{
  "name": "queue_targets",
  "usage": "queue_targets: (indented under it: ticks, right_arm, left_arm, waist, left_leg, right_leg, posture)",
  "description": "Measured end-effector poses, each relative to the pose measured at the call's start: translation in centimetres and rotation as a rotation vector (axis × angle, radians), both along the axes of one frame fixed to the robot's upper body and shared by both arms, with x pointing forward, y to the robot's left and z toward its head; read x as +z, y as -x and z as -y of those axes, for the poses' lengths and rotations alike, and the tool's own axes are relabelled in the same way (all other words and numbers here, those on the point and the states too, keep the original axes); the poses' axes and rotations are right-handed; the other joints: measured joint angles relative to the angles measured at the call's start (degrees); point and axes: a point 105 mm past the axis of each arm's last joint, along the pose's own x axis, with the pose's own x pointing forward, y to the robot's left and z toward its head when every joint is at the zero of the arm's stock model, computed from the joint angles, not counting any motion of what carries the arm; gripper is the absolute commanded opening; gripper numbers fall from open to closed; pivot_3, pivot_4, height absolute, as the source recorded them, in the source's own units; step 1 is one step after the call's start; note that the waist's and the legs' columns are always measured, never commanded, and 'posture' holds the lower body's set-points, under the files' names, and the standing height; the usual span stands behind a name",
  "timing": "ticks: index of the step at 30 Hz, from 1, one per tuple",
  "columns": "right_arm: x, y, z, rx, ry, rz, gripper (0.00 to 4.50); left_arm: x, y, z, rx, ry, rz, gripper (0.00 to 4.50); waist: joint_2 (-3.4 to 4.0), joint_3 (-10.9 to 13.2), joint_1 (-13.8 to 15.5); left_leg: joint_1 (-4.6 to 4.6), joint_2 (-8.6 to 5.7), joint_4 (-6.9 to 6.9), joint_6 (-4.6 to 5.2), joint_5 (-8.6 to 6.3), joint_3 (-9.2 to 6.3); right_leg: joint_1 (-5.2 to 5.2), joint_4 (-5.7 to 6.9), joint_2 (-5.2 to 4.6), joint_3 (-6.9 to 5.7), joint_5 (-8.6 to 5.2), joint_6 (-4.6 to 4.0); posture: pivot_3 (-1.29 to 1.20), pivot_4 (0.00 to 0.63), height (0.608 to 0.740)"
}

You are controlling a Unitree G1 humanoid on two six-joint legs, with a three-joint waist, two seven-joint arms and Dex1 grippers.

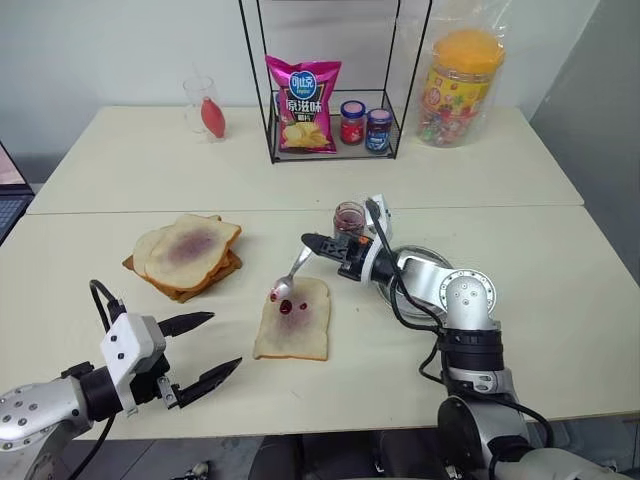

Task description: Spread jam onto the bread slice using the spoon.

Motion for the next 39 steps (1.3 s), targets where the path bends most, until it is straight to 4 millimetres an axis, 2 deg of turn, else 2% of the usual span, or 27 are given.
queue_targets:
  ticks: [9,16,22,29,33,39]
  right_arm:
    - [-3.1,0.1,0.6,-0.048,0.056,-0.081,0.02]
    - [-3.6,-0.2,1.4,-0.068,0.094,-0.06,0.02]
    - [-3.8,0.0,3.2,-0.045,0.108,-0.091,0.02]
    - [-3.2,0.4,5.0,-0.007,0.08,-0.154,0.02]
    - [-2.3,0.6,4.3,0.009,0.018,-0.178,0.02]
    - [-3.2,0.3,2.1,-0.016,0.007,-0.226,0.02]
  left_arm:
    - [0.1,-0.1,0.1,-0.009,-0.004,0.006,4.5]
    - [-0.2,-0.2,0.5,-0.025,-0.001,-0.004,4.5]
    - [-0.2,-0.2,0.6,-0.026,-0.005,-0.001,4.5]
    - [-0.2,-0.3,0.6,-0.027,-0.004,-0.001,4.5]
    - [-0.3,-0.2,0.6,-0.025,-0.004,-0.005,4.5]
    - [-0.4,0.2,0.8,-0.03,-0.002,-0.018,4.5]
  waist:
    - [0.0,0.0,0.0]
    - [-0.01,0.0,0.0]
    - [-0.02,0.0,0.3]
    - [-0.02,0.0,0.2]
    - [-0.02,0.0,0.1]
    - [-0.01,0.0,-0.1]
  left_leg:
    - [0.0,0.0,0.0,0.0,0.0,0.01]
    - [0.02,-0.01,0.01,0.0,0.0,0.01]
    - [0.02,-0.05,0.03,0.0,0.0,-0.01]
    - [0.02,-0.04,0.02,0.0,0.0,-0.02]
    - [0.03,-0.02,0.01,0.01,0.0,-0.02]
    - [0.03,0.0,0.0,0.0,0.0,0.02]
  right_leg:
    - [0.0,-0.01,0.0,0.01,0.0,0.0]
    - [0.03,-0.01,0.01,0.0,0.0,0.0]
    - [0.09,-0.04,-0.02,-0.01,0.0,0.0]
    - [0.09,-0.04,-0.01,-0.02,0.0,0.0]
    - [0.09,-0.03,0.0,-0.01,0.0,0.0]
    - [0.07,-0.03,0.02,0.01,0.0,0.0]
  posture:
    - [0.0,0.15,0.74]
    - [0.0,0.15,0.74]
    - [0.0,0.15,0.74]
    - [0.0,0.15,0.74]
    - [0.0,0.15,0.74]
    - [0.0,0.15,0.74]
